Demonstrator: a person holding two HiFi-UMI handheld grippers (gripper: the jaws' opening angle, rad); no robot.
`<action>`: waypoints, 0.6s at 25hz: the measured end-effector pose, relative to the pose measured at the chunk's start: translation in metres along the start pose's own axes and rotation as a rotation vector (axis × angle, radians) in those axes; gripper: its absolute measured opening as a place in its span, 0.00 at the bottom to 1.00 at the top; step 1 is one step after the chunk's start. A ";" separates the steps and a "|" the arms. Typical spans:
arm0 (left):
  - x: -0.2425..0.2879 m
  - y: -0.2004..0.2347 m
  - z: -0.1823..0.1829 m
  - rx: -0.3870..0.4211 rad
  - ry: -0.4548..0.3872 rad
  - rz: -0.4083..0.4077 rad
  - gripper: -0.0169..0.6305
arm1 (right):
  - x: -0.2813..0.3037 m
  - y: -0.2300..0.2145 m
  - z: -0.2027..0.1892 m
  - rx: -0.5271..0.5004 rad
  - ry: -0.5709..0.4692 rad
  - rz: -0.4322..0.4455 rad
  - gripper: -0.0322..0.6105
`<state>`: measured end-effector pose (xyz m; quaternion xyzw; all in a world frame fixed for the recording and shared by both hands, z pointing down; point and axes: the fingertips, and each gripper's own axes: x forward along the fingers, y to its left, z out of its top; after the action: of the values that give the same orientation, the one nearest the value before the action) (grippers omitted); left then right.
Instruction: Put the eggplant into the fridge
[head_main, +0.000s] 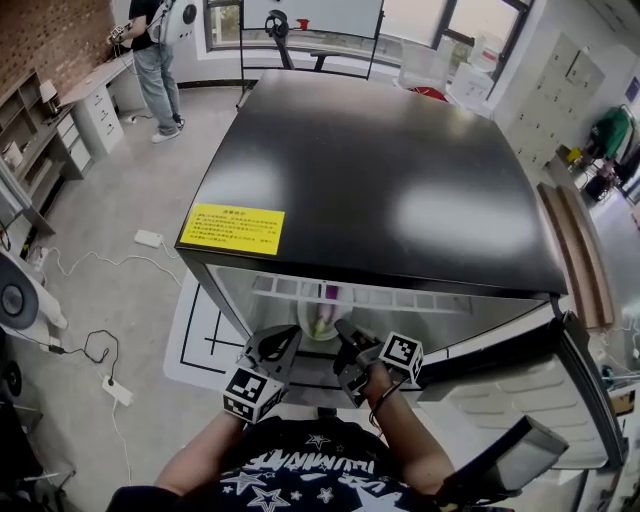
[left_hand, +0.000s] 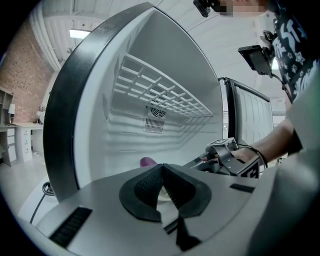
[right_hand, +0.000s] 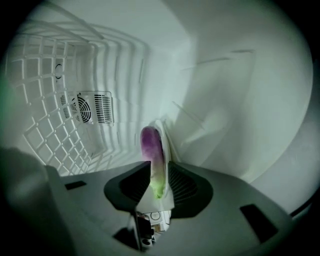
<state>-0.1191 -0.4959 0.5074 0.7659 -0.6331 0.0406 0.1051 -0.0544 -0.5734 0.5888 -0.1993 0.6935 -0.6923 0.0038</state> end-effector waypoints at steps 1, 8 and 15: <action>0.000 -0.001 0.000 0.002 -0.001 -0.008 0.04 | -0.001 -0.002 0.001 -0.003 -0.007 -0.006 0.19; -0.005 -0.003 0.002 0.004 -0.008 -0.049 0.04 | -0.012 -0.006 -0.004 -0.013 -0.053 -0.046 0.19; -0.013 -0.004 0.004 0.011 -0.008 -0.078 0.04 | -0.014 -0.003 -0.011 -0.009 -0.082 -0.054 0.19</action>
<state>-0.1182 -0.4836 0.5007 0.7906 -0.6030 0.0369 0.1000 -0.0434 -0.5586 0.5880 -0.2463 0.6902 -0.6803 0.0124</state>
